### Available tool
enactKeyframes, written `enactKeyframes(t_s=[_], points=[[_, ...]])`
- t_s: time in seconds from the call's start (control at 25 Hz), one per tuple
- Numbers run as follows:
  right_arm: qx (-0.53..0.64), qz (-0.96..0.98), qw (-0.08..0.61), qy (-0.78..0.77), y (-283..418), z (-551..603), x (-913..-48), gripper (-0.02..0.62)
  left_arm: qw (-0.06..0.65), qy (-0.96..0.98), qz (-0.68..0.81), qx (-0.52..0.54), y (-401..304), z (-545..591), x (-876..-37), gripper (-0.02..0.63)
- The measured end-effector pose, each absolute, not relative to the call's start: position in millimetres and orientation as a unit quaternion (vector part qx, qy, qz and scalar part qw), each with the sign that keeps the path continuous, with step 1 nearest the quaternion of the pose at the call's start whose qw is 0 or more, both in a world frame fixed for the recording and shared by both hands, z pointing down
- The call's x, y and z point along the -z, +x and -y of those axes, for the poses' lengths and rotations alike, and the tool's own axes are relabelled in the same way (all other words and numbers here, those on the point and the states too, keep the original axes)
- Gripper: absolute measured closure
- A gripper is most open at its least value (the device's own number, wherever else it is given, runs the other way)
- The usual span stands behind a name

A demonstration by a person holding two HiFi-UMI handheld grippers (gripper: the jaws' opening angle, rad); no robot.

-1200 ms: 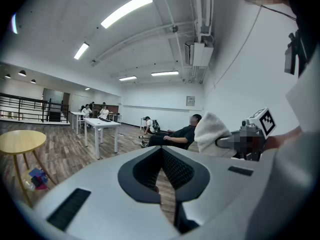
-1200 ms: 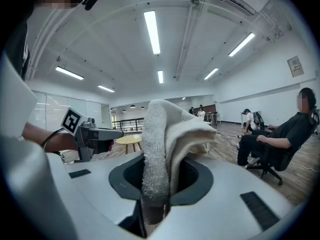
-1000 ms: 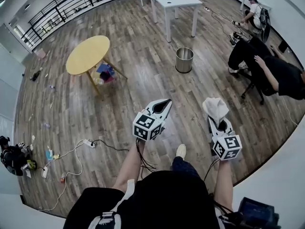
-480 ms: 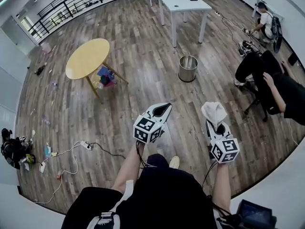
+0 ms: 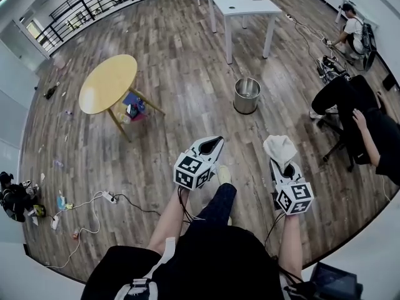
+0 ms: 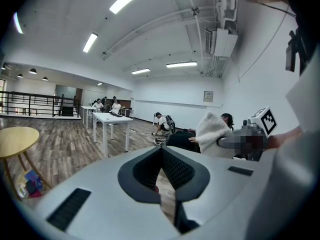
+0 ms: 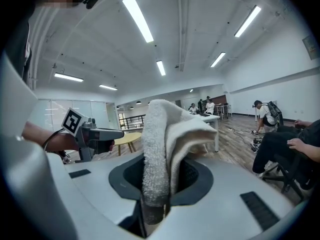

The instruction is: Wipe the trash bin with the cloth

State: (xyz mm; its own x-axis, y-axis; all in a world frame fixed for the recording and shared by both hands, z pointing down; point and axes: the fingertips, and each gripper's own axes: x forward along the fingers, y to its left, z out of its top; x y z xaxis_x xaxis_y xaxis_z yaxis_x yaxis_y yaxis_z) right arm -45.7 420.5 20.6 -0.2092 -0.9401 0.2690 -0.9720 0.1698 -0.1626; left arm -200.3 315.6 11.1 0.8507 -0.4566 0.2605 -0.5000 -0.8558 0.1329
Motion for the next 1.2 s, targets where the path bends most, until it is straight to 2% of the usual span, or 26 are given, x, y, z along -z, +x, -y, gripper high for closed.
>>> enactKeyframes(t_s=[0.6, 0.88, 1.2], points=[[-0.179, 0.773, 0.067, 0.605, 39.8, -180.3, -45.7, 0.512, 0.127, 0.950, 0.256, -0.128, -108.4, -85.7, -44.6, 0.606], [-0.189, 0.776, 0.080, 0.596, 40.0, -135.2, -47.9, 0.511, 0.141, 0.947, 0.261, -0.125, -104.6, -35.2, -45.6, 0.606], [-0.202, 0.792, 0.102, 0.567, 76.0, -69.5, -75.0, 0.512, 0.143, 0.936, 0.292, -0.131, -69.2, 24.6, -67.0, 0.606]])
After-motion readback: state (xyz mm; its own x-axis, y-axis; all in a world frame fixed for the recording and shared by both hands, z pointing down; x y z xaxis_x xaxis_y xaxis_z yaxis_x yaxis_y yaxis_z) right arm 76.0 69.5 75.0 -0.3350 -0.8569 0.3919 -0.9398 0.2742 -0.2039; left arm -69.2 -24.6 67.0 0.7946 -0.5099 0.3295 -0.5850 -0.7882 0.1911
